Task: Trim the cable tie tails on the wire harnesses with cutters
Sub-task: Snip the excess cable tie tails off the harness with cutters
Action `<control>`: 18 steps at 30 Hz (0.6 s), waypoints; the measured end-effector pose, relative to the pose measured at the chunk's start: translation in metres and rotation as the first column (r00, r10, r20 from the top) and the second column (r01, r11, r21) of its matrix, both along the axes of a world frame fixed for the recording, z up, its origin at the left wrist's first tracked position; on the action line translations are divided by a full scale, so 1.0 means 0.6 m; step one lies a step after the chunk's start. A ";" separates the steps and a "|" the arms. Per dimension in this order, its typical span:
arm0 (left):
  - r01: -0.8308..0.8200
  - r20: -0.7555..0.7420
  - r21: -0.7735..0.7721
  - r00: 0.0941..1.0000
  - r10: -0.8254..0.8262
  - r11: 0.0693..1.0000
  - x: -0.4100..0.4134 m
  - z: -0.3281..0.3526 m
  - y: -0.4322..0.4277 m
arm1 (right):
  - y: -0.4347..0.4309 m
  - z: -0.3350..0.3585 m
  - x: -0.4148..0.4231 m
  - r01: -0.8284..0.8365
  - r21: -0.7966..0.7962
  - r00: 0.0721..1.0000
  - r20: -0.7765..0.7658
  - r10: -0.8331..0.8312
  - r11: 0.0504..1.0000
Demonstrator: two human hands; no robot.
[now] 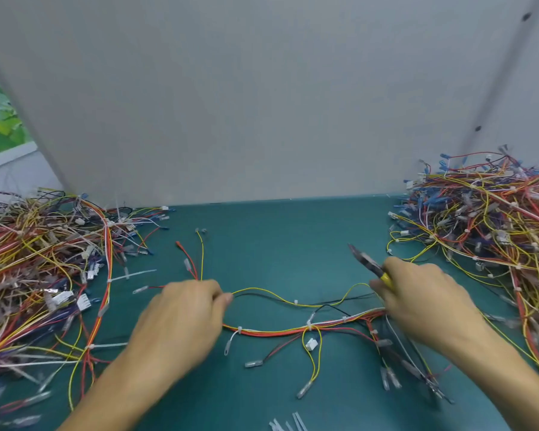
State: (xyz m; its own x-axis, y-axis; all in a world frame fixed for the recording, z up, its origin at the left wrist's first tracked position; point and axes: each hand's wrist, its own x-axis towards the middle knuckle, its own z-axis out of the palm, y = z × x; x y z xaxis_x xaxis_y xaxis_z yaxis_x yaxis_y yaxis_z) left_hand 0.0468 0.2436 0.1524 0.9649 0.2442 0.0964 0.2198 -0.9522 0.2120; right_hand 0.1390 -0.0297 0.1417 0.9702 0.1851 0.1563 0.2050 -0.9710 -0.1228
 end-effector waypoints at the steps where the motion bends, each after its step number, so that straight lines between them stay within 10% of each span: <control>1: -0.081 -0.027 0.017 0.996 0.082 0.997 0.022 -0.007 0.011 | -0.010 0.002 0.004 0.039 -0.031 0.998 -0.047 -0.040 0.999; 8: -0.271 -0.242 0.110 0.926 0.290 0.956 0.090 -0.048 0.023 | -0.013 -0.034 -0.007 -0.029 -0.154 0.977 -0.211 -0.004 0.988; 18: -0.258 -0.119 -0.357 0.966 0.230 0.898 0.093 -0.048 0.013 | -0.011 -0.023 0.009 -0.006 -0.072 0.995 -0.099 -0.001 0.997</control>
State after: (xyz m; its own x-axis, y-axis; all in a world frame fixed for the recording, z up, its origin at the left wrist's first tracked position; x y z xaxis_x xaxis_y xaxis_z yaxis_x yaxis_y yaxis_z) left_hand 0.1027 0.2511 0.1237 0.8715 0.4772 -0.1131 0.4630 -0.7246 0.5105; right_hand 0.1442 -0.0363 0.1277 0.9798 0.1949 0.0455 0.1979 -0.9776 -0.0721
